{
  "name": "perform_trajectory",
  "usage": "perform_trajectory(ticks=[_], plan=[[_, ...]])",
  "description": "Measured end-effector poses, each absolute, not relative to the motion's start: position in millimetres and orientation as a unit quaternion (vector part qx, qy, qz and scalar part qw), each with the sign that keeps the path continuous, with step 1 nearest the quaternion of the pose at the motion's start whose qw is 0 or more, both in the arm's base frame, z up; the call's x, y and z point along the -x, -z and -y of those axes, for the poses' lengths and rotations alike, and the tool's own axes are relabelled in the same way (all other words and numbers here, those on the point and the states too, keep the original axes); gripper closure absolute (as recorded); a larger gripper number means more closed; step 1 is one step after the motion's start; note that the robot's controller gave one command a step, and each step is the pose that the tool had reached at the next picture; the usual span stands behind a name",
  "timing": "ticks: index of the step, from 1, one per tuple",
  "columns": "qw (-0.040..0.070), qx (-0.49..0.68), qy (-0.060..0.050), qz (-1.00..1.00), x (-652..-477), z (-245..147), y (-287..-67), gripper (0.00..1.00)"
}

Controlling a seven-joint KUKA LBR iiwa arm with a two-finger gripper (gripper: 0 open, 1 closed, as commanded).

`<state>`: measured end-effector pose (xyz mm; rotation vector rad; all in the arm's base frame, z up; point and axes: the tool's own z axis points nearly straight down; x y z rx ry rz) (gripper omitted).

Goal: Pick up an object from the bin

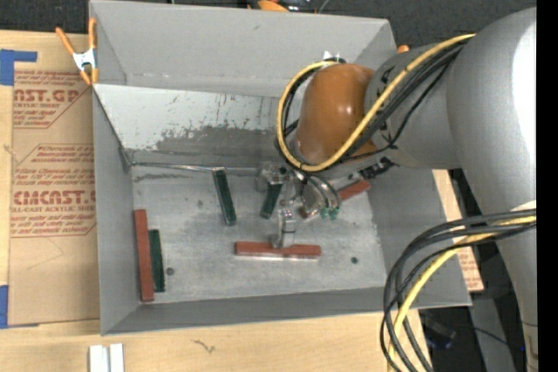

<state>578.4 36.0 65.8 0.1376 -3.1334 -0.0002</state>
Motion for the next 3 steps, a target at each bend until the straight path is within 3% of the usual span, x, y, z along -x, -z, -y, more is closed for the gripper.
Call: perform_trajectory(ticks=[1, 2, 3], plan=[[-0.001, -0.088, -0.001, 0.996, -590.2, 16, -70, 0.00], [-0.001, -0.089, 0.001, 0.996, -590.1, 13, -70, 1.00], [-0.006, -0.078, 0.000, 0.997, -586.9, 8, -214, 1.00]])
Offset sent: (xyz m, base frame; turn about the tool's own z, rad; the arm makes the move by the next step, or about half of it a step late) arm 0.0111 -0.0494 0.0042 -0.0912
